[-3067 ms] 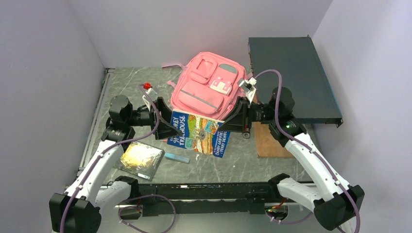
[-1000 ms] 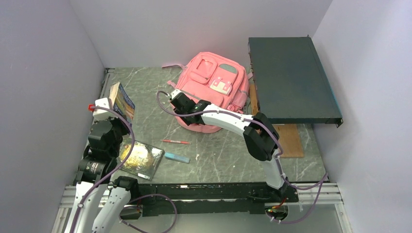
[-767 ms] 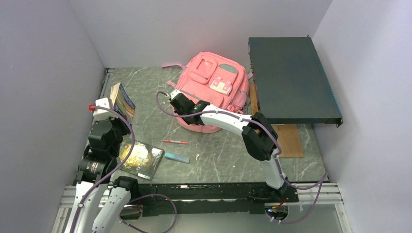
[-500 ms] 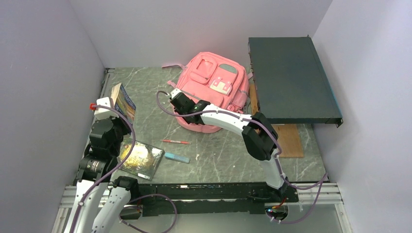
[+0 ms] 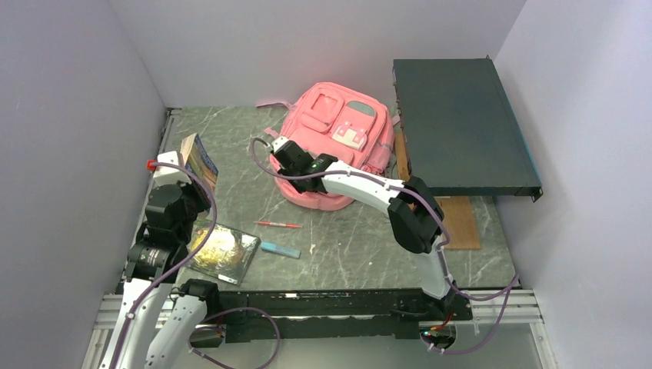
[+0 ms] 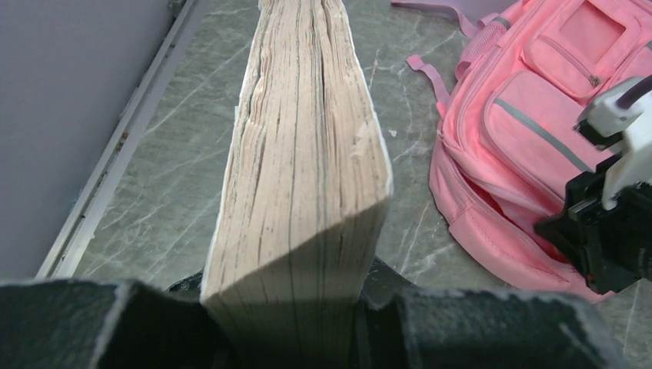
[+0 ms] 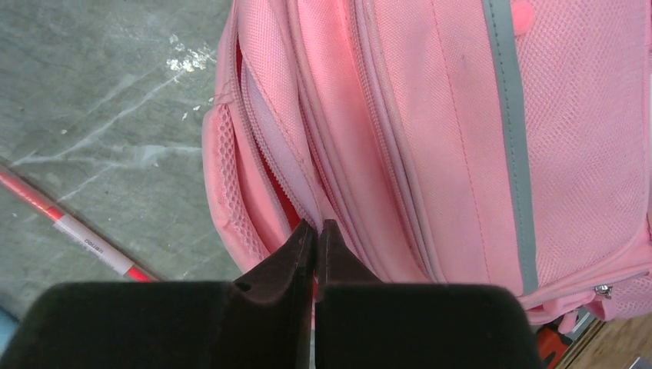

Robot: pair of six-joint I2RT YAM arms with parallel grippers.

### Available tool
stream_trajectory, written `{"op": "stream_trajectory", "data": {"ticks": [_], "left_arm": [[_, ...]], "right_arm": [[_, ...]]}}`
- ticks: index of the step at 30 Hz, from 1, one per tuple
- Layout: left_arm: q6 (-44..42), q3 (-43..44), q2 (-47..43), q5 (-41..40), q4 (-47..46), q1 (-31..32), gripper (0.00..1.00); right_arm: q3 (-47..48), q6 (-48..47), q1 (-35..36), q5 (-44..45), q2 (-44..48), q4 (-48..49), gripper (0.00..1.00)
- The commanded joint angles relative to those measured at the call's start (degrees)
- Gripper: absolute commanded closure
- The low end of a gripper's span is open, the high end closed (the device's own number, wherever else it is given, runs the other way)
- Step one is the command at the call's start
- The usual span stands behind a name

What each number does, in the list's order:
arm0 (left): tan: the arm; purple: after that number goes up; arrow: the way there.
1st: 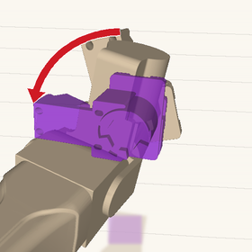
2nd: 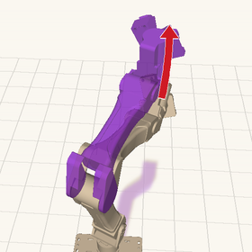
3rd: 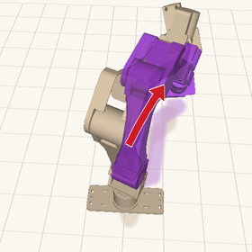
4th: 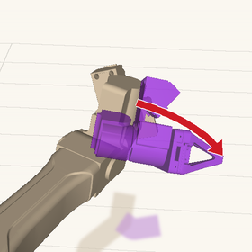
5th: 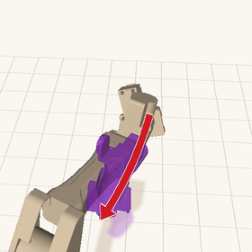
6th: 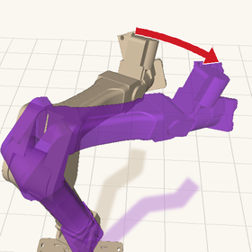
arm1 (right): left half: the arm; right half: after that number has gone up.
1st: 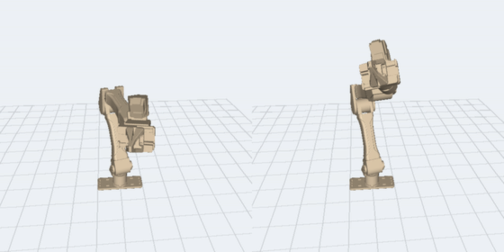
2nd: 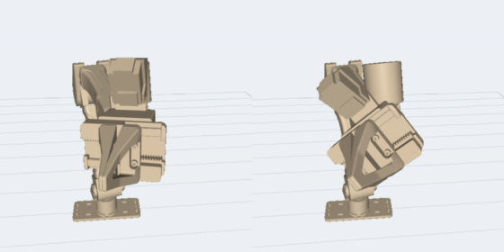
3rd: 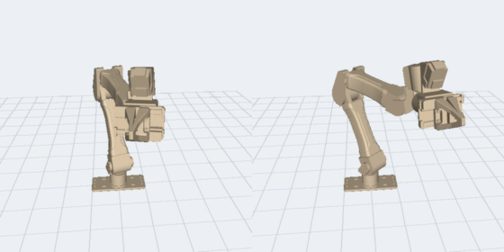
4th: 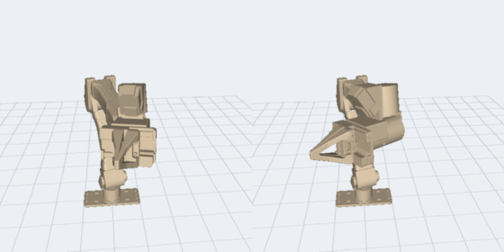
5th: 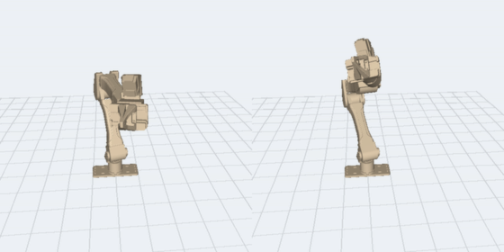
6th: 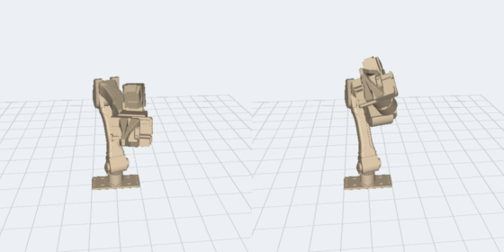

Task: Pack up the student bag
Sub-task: Place the book in the student bag.

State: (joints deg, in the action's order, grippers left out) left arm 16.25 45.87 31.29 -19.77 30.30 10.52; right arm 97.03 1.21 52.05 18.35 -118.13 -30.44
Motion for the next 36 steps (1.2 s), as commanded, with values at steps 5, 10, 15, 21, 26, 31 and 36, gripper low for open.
{"op": "stream_trajectory", "data": {"ticks": [5, 10, 15, 21, 26, 31, 36], "left_arm": [[8.2, 3.2, 1.9, 13.4, -1.1, -0.3, 1.0], [19.9, 3.3, 2.2, 23.2, 4.7, -0.3, 1.0], [32.5, -4.6, 0.6, 36.8, -5.1, -0.3, 1.0], [51.3, -15.4, 6.3, 52.0, -30.7, -0.3, 1.0], [58.6, -18.7, 15.3, 54.2, -45.6, -0.3, 1.0], [66.3, -23.0, 23.2, 49.6, -64.2, 1.5, 1.0], [69.7, -22.8, 35.5, 46.3, -81.1, 4.7, 1.0]], "right_arm": [[5.0, 4.9, -4.4, -7.2, 8.2, 0.4, 1.0], [3.3, 11.9, -9.5, -19.8, 12.9, 4.0, 1.0], [2.9, 15.9, -12.2, -27.6, 15.8, 7.8, 1.0], [4.7, 19.9, -13.3, -32.0, 16.3, 9.4, 1.0], [5.5, 22.7, -13.5, -35.8, 16.4, 11.4, 1.0], [5.2, 25.0, -13.4, -39.8, 16.4, 13.3, 1.0], [5.4, 27.3, -13.5, -43.2, 16.1, 14.6, 1.0]]}}
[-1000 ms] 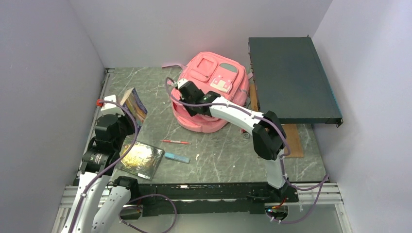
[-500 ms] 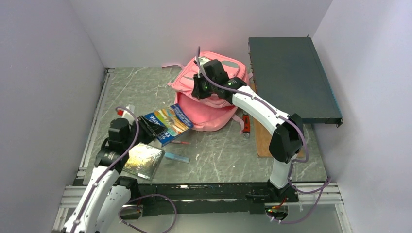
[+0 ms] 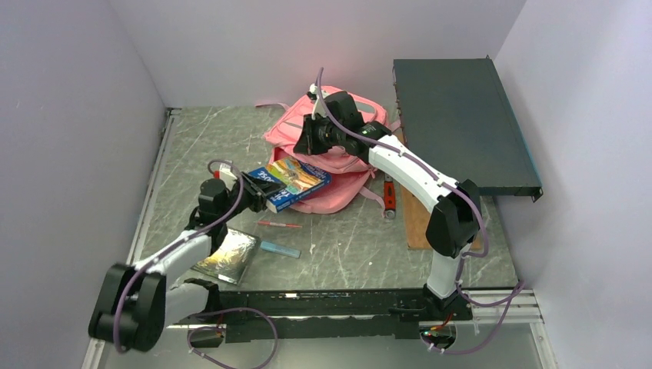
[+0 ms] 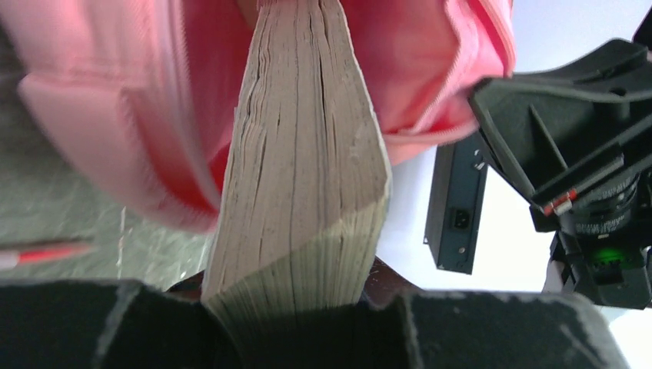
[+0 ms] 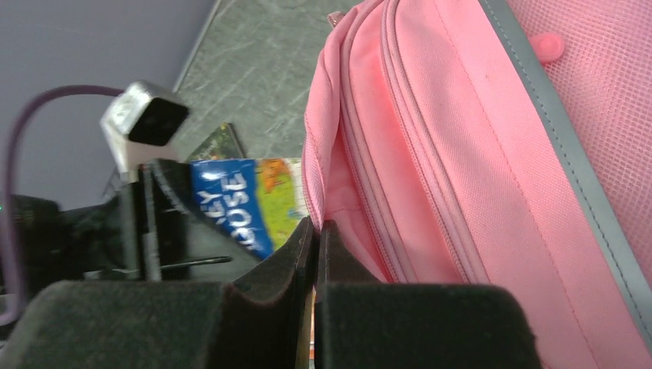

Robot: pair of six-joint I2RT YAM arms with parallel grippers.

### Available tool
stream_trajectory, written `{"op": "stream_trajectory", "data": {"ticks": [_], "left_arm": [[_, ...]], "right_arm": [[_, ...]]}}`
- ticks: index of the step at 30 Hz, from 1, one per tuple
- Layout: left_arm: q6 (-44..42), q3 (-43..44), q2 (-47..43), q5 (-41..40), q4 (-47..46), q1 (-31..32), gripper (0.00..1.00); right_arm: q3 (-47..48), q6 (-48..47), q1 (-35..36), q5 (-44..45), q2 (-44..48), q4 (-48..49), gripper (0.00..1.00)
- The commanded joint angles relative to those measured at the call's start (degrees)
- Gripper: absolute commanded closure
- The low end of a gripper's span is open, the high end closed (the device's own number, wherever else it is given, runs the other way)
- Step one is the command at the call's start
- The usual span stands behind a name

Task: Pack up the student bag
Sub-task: Place the book in the student bag.

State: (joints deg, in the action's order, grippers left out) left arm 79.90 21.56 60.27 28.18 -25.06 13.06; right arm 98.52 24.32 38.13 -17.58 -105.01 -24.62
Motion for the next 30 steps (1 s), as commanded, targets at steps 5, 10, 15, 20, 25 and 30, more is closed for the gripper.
{"op": "stream_trajectory", "data": {"ticks": [5, 10, 15, 20, 25, 30], "left_arm": [[9.7, 2.3, 21.0, -8.9, -45.9, 4.8, 1.0], [7.8, 9.6, 28.6, -14.2, -44.8, 8.8, 1.0], [8.6, 14.7, 36.5, -26.9, -47.9, 12.9, 1.0], [6.5, 23.6, 40.7, -38.3, -34.6, 16.4, 1.0], [7.2, 37.7, 45.6, -46.3, -13.5, 19.1, 0.9], [7.9, 47.8, 48.0, -49.2, 4.3, 21.0, 0.37]], "right_arm": [[4.6, 5.0, 0.5, -9.3, 2.8, 8.6, 1.0], [7.0, 3.2, 0.5, -7.6, 3.0, 4.8, 1.0], [9.0, 3.4, 0.2, -11.1, 1.7, 4.2, 1.0], [9.1, 5.3, 0.2, -14.8, 0.6, 6.8, 1.0], [7.1, 4.7, 0.1, -14.9, 1.7, 7.8, 1.0], [5.7, 2.8, -1.0, -13.0, 2.8, 6.0, 1.0]]}}
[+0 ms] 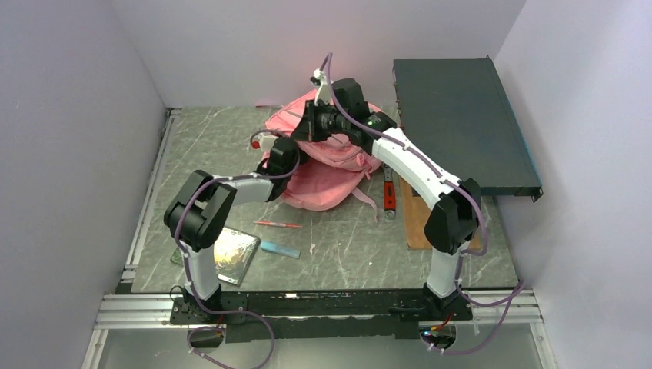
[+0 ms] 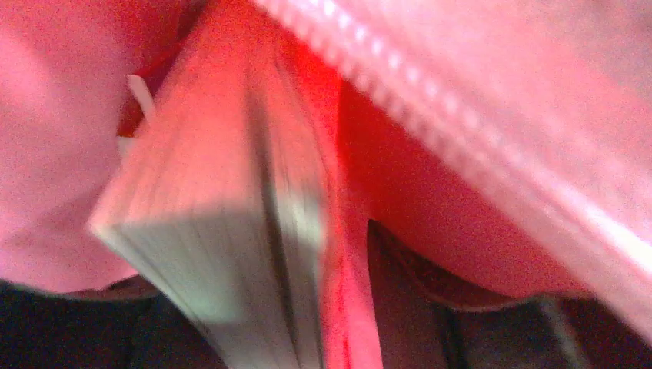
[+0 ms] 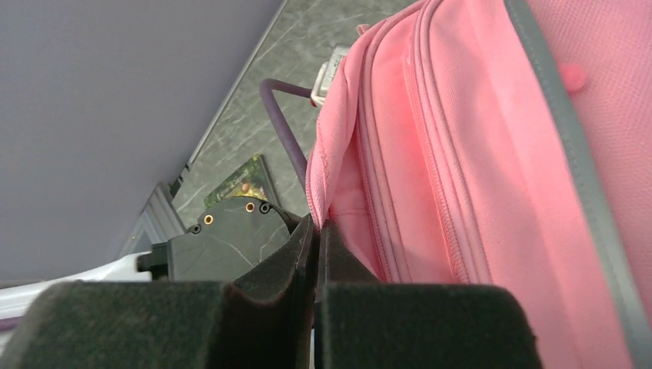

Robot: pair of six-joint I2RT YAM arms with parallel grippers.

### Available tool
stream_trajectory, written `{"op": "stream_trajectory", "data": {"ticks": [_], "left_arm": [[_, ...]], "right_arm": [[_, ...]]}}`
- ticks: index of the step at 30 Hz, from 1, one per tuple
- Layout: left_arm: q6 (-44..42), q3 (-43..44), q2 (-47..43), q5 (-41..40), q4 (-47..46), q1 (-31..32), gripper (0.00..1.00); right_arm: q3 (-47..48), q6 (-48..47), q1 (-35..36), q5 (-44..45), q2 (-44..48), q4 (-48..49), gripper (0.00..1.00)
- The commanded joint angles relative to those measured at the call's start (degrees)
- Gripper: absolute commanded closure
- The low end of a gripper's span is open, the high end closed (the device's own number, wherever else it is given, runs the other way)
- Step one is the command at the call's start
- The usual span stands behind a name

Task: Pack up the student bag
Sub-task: Place the book in the student bag.

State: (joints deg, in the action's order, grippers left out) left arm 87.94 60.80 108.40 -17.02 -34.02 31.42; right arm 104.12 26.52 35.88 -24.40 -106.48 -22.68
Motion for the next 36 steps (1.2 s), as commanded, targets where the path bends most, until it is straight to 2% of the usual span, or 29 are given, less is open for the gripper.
{"op": "stream_trajectory", "data": {"ticks": [1, 2, 3, 6, 9, 10, 13, 14, 15, 18, 21, 25, 29, 30, 31, 33, 36], "left_arm": [[-0.9, 9.4, -0.8, -4.2, 16.6, 2.9, 0.16], [-2.2, 9.4, -1.8, -4.5, 18.6, 3.1, 0.03], [-3.5, 8.7, -2.7, -4.4, 18.7, 3.2, 0.01], [-5.1, 5.9, -5.1, -2.4, 18.4, 3.2, 0.01], [-6.3, 3.0, -7.0, -0.6, 18.3, 3.4, 0.1], [-6.4, 2.2, -7.6, -0.6, 19.0, 3.5, 0.15], [-6.4, 0.0, -8.0, -0.4, 18.2, 3.7, 0.38], [-6.3, -0.3, -7.8, -0.2, 17.9, 3.7, 0.47], [-6.4, 0.0, -7.2, 0.1, 17.8, 3.7, 0.57], [-8.6, 2.4, -4.7, 2.5, 15.7, 3.7, 0.88], [-12.1, 4.8, -0.2, 11.6, 3.8, 3.4, 1.0], [-9.6, 7.7, 5.3, 18.2, -7.9, 3.4, 1.0], [-6.9, 10.6, 8.2, 18.3, -6.4, 3.5, 1.0], [-6.1, 11.5, 8.7, 18.3, -4.1, 3.4, 0.93], [-5.5, 12.6, 8.9, 18.5, -0.6, 3.1, 0.83], [-6.4, 14.3, 8.5, 19.0, 4.6, 2.8, 0.54], [-10.2, 13.8, 5.6, 18.4, 11.1, 2.6, 0.19]], "right_arm": [[-1.0, 0.7, 0.9, -6.4, 4.9, 4.9, 1.0], [-2.4, 1.0, 0.5, -6.9, 5.5, 5.9, 1.0], [-3.8, 1.3, 0.0, -7.3, 6.2, 7.0, 1.0], [-5.8, 1.7, -0.7, -7.9, 7.2, 8.2, 1.0], [-6.6, 1.5, -1.1, -7.9, 8.1, 8.2, 1.0], [-7.1, 1.6, -1.2, -7.7, 8.6, 8.5, 1.0], [-9.2, 2.4, -1.5, -7.6, 10.1, 10.2, 1.0], [-15.5, 2.7, -1.5, -7.8, 10.3, 10.6, 1.0], [-10.1, 3.0, -1.5, -8.1, 10.5, 10.9, 1.0], [-9.9, 3.8, -1.5, -8.8, 10.8, 11.7, 1.0], [-9.2, 3.1, -1.5, -8.5, 10.5, 10.1, 1.0], [-9.7, 3.0, -1.5, -8.1, 11.0, 10.5, 1.0], [-9.6, 2.7, -1.6, -7.8, 10.9, 10.4, 1.0], [-9.7, 2.5, -1.6, -7.6, 10.8, 10.3, 1.0], [-9.9, 2.2, -1.7, -7.3, 10.9, 10.2, 1.0], [-10.8, 2.0, -2.1, -6.7, 11.0, 10.1, 1.0], [-12.7, 2.4, -3.7, -7.1, 11.7, 11.1, 1.0]]}}
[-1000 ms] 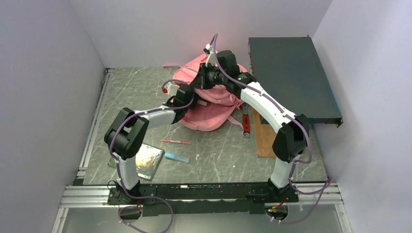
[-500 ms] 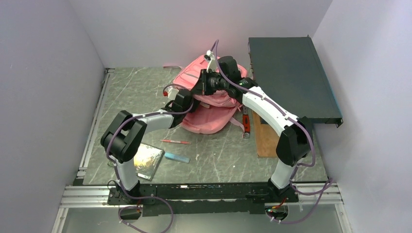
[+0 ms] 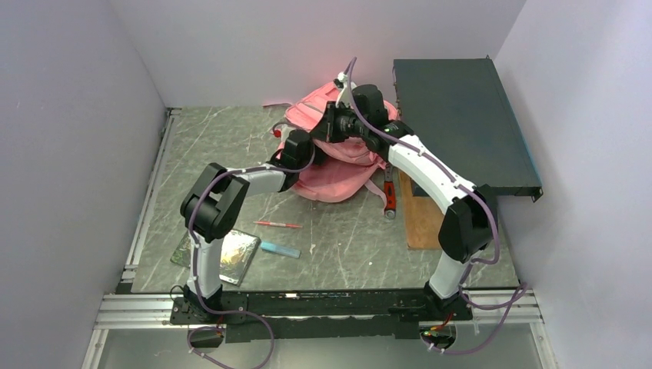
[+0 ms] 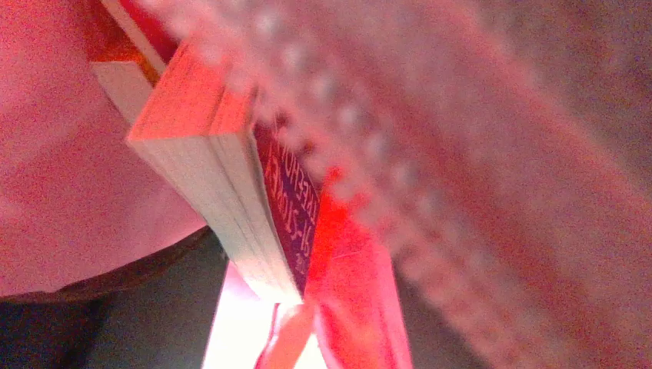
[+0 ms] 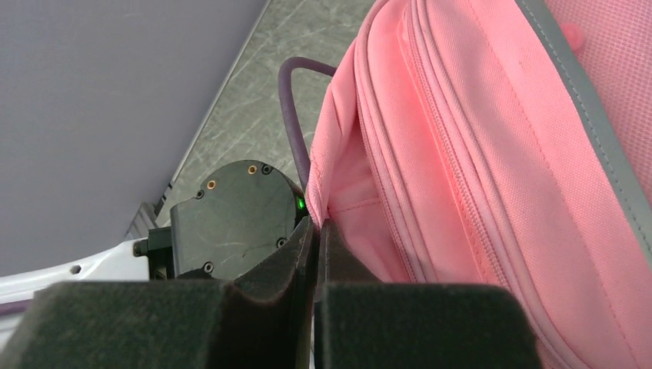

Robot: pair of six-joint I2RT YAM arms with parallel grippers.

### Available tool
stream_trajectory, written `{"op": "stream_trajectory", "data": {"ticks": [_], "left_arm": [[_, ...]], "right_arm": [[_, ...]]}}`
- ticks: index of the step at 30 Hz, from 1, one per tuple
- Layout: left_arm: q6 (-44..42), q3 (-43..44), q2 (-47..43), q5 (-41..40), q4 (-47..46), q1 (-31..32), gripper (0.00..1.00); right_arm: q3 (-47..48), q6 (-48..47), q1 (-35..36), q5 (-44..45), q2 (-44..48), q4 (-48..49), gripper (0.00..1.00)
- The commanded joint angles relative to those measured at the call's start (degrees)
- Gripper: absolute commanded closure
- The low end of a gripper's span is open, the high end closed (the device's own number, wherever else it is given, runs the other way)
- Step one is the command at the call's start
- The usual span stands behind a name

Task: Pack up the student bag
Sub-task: Place the book in the student bag.

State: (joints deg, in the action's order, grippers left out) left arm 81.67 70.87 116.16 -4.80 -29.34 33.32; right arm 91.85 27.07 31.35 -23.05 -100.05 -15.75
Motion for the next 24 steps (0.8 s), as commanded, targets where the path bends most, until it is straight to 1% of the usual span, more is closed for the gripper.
{"op": "stream_trajectory", "data": {"ticks": [1, 2, 3, 6, 9, 10, 11, 12, 20, 22, 24], "left_arm": [[-4.8, 2.7, -3.4, 6.3, 7.5, 0.6, 0.1], [-5.3, 1.4, -4.6, 6.5, 8.3, 0.3, 0.02], [-5.6, 0.2, -5.7, 7.1, 9.0, 0.0, 0.01], [-5.7, -3.1, -7.9, 11.3, 10.6, -1.3, 0.0], [-6.9, -7.1, -10.8, 15.4, 9.1, -2.4, 0.01], [-8.3, -8.3, -12.2, 16.7, 9.0, -2.7, 0.03], [-9.8, -9.2, -13.3, 18.8, 8.8, -2.9, 0.06], [-11.6, -10.0, -14.7, 20.0, 8.9, -3.2, 0.07], [-28.9, -22.0, -31.9, 21.4, 10.9, -3.4, 0.06], [-32.7, -23.9, -36.8, 23.6, 13.3, -3.4, 0.05], [-37.1, -25.0, -42.2, 25.4, 17.9, -3.4, 0.03]], "right_arm": [[-1.1, 2.0, 0.4, -8.5, 5.5, 4.6, 1.0], [-1.5, 2.0, 0.0, -8.5, 5.8, 4.7, 1.0], [-1.8, 1.9, -0.4, -8.5, 5.9, 4.8, 1.0], [-1.9, 1.4, -1.1, -8.0, 6.1, 4.1, 1.0], [-2.3, 1.3, -1.5, -7.9, 6.4, 4.1, 1.0], [-2.4, 1.2, -1.7, -7.9, 6.3, 4.1, 1.0], [-2.5, 1.1, -1.8, -7.8, 6.2, 3.9, 1.0], [-2.6, 1.1, -1.9, -7.7, 6.2, 3.9, 1.0], [-2.5, -0.2, -2.4, -6.2, 5.7, 2.2, 1.0], [-2.6, -0.6, -2.3, -5.3, 5.6, 1.6, 1.0], [-2.9, -1.0, -2.3, -4.5, 5.5, 1.1, 1.0]]}}
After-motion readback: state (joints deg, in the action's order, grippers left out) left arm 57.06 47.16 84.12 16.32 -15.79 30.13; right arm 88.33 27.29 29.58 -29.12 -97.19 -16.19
